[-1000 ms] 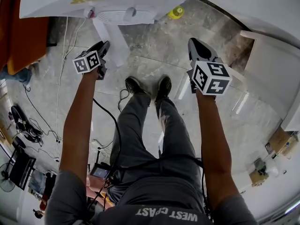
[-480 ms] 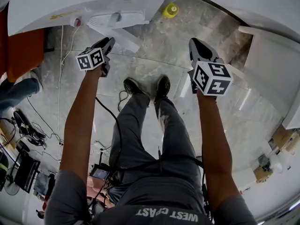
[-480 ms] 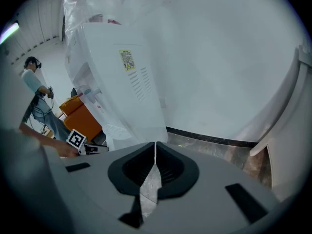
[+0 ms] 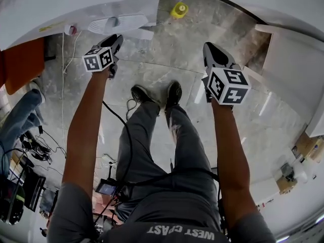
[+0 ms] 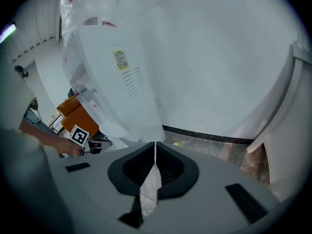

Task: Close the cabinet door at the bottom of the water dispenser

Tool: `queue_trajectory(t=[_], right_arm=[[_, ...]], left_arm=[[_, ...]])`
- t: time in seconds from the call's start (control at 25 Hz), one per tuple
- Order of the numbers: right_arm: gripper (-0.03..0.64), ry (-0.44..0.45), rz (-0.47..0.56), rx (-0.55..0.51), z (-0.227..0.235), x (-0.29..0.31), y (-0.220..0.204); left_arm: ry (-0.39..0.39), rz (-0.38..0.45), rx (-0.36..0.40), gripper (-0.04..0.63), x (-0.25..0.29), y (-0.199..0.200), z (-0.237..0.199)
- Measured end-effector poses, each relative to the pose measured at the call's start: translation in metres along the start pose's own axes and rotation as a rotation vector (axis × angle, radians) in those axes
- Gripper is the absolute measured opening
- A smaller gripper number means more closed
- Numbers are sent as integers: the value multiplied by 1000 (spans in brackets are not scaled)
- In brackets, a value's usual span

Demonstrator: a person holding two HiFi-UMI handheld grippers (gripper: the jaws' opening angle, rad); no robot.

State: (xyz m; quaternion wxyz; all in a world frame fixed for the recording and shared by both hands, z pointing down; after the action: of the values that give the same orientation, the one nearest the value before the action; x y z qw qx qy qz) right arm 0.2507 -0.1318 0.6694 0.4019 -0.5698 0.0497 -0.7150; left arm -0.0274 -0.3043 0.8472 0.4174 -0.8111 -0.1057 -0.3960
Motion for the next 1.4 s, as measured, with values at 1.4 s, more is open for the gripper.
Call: queue_trajectory(t=[1.4], right_arm=[[31,54,28,-41,-33,-50,44]], left_arm=[[97,133,17,66,-95,53,20]])
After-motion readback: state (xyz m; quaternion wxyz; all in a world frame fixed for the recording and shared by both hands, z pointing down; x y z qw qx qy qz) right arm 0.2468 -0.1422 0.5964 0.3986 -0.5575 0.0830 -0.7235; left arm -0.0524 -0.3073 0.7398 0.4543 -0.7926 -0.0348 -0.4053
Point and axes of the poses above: the fingertips, and each gripper's own axes: x forward along the fingers, z to its right, y out of its top, the point moved 2 cm from there along -x, backward along the fingers, and after that the axes turned 12 degrees about x, right-handed, at the moved point
